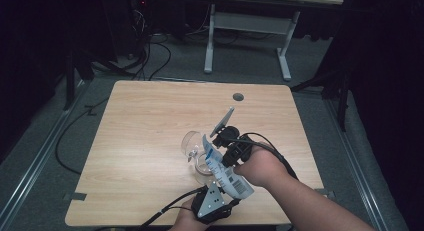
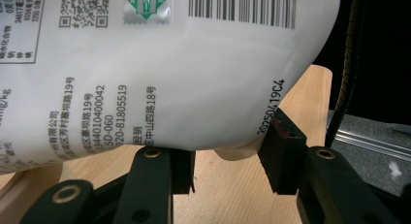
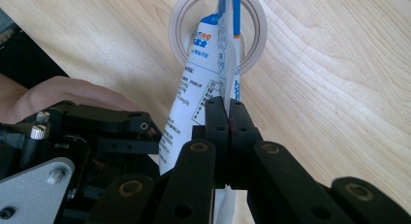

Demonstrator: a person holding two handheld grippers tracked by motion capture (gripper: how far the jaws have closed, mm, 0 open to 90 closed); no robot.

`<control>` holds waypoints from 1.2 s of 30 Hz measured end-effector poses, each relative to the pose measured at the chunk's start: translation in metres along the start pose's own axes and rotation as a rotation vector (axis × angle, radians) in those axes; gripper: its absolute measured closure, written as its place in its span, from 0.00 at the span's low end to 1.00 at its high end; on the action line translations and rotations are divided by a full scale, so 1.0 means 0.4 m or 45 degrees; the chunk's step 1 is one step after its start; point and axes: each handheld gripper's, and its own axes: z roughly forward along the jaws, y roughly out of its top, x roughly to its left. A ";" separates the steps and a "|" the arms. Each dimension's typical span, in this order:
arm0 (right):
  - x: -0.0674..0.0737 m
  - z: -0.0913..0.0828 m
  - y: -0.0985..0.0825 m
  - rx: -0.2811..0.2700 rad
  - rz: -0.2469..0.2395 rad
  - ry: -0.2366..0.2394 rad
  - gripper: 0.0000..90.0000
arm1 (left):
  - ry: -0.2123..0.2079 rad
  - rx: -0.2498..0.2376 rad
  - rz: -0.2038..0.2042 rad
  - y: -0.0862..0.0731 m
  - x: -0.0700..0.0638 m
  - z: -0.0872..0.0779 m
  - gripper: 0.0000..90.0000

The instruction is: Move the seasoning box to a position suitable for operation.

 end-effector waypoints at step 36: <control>0.001 -0.002 0.002 -0.013 -0.031 -0.001 1.00 | -0.011 -0.005 -0.007 0.009 0.000 -0.003 0.68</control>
